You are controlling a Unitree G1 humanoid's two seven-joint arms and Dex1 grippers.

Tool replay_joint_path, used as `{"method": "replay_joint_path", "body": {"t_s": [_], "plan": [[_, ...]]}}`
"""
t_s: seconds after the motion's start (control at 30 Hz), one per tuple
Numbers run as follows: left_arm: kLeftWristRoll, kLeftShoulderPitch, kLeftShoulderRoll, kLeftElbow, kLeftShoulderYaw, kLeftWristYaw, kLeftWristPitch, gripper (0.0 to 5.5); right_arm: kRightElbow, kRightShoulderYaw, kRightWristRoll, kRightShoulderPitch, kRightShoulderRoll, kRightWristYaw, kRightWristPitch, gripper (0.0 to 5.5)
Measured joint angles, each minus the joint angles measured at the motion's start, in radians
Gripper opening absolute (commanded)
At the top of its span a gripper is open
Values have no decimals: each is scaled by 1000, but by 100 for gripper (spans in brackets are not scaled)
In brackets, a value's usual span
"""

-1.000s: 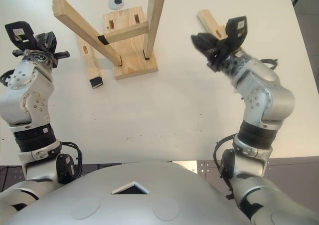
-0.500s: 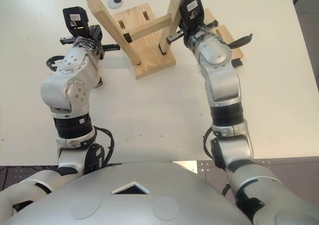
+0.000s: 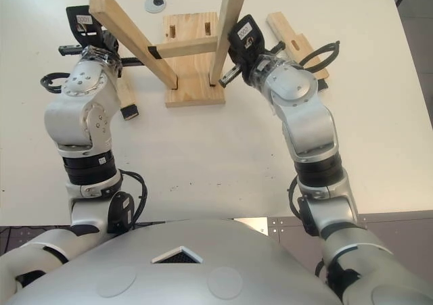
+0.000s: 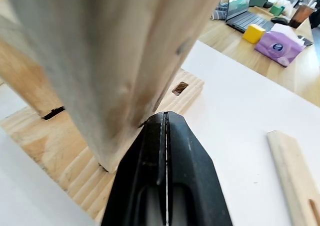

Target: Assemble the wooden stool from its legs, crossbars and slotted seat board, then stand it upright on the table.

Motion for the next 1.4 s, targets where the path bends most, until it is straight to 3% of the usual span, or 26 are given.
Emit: {"method": "replay_joint_path", "body": {"t_s": [0.13, 0.23, 0.33, 0.43, 0.53, 0.6, 0.93, 1.03, 1.2, 1.4], "plan": [[-89, 14, 38, -1, 207, -49, -10, 0, 3, -114, 62, 19, 17, -5, 7, 2], [-90, 73, 163, 11, 399, -49, 0, 0, 85, -345, 11, 19, -30, -168, -53, 2], [-95, 122, 239, 9, 471, -76, 3, 0, 109, -496, -16, 20, -58, -291, -87, 2], [-174, 116, 205, -63, 380, -146, 50, 0, 49, -381, -15, 25, 11, -302, -71, 2], [-315, 72, -46, -186, 268, -123, 217, 0, -25, -119, 9, -17, 136, -265, 5, 2], [-331, 51, -172, -246, 229, -49, 290, 0, -65, -27, 7, -57, 182, -261, 47, 2], [-338, 13, -181, -294, 239, 74, 385, 0, -118, 44, -26, -54, 131, -232, 140, 2], [-380, -47, -186, -290, 246, 47, 383, 0, -22, -55, -11, -45, 133, -237, 71, 2], [-435, -90, -193, -276, 261, 13, 361, 0, 75, -459, 222, -223, 219, -281, -12, 2], [-427, -82, -188, -235, 258, 13, 312, 0, 83, -502, 395, -380, 215, -207, -31, 2]]}}
